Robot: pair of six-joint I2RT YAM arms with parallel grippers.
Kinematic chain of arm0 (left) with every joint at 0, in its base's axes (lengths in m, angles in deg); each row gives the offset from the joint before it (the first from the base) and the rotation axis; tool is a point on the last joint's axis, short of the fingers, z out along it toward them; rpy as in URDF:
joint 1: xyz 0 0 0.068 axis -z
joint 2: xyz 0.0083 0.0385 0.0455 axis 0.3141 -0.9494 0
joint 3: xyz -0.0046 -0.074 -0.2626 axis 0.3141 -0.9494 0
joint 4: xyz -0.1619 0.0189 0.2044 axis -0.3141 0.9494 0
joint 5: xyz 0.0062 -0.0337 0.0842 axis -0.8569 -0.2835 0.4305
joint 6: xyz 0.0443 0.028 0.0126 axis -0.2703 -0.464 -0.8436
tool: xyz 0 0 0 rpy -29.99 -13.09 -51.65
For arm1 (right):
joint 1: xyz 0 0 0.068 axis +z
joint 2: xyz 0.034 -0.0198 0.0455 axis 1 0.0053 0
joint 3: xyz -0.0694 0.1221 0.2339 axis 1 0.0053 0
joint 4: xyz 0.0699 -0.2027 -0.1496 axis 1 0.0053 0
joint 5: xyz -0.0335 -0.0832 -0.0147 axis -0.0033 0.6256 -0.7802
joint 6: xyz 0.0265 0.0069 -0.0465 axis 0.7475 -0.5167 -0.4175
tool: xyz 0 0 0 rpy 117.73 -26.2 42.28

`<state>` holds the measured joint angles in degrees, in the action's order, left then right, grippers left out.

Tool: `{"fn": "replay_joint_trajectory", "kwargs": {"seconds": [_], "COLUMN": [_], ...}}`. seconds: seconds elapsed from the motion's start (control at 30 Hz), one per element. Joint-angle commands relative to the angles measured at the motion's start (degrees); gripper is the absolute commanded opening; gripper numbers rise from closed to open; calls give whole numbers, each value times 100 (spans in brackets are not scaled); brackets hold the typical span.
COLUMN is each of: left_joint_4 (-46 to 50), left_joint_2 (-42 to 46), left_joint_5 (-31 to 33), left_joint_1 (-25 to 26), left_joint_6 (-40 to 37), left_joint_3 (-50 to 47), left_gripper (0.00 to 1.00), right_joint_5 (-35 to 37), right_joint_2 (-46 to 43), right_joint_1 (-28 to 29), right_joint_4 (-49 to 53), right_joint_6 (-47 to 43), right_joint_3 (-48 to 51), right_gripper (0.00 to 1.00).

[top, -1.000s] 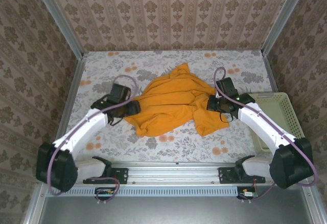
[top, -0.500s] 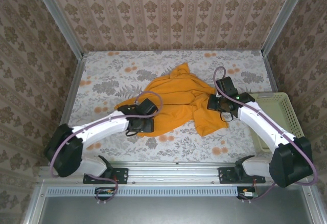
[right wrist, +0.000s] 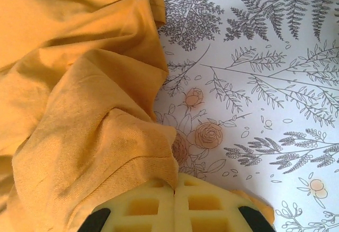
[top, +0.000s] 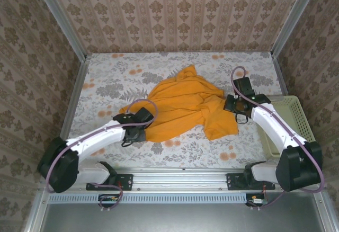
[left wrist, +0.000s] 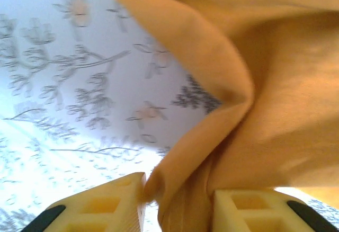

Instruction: Fold the inside-out t-shirt

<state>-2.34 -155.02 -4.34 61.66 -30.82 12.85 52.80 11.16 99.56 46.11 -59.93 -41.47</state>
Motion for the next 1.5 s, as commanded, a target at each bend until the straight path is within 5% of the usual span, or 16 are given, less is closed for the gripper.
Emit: {"fn": "replay_joint_trajectory", "kwargs": {"seconds": [0.0,0.23,0.53,0.63,0.93,1.1,1.13,1.27,1.47], "left_joint_4": [429,227,-1033,-1280,-1355,-1438,-1434,-1530,-1643], "left_joint_2": [342,592,553,734,2535,2213,2092,1850,1823], "left_joint_5": [323,70,-1003,-1416,-1852,-2473,-2537,-2725,-2795], "left_joint_1": [-243,-766,-905,-1389,-3066,-3672,-3723,-3839,-4048], "left_joint_6": [189,-38,-345,-602,-1724,-1964,-1973,-1930,-1937], "left_joint_3": [-232,-521,-873,-922,369,780,789,609,355], "left_gripper": [33,25,8,0,0,0,0,0,0], "right_joint_5": [244,298,59,-83,-483,-697,-762,-631,-557], "right_joint_2": [97,110,139,188,1049,2100,2347,2818,1869], "right_joint_1": [-37,-134,-177,-246,-258,-171,-174,-270,-337], "right_joint_4": [117,178,81,111,274,78,49,103,-75], "right_joint_6": [-95,-100,-118,-136,-322,-365,-390,-501,-555], "right_joint_3": [-225,-335,-298,-436,-1318,-1791,-1902,-2143,-1158], "right_gripper": [0,0,0,0,0,0,2,37,53]}}
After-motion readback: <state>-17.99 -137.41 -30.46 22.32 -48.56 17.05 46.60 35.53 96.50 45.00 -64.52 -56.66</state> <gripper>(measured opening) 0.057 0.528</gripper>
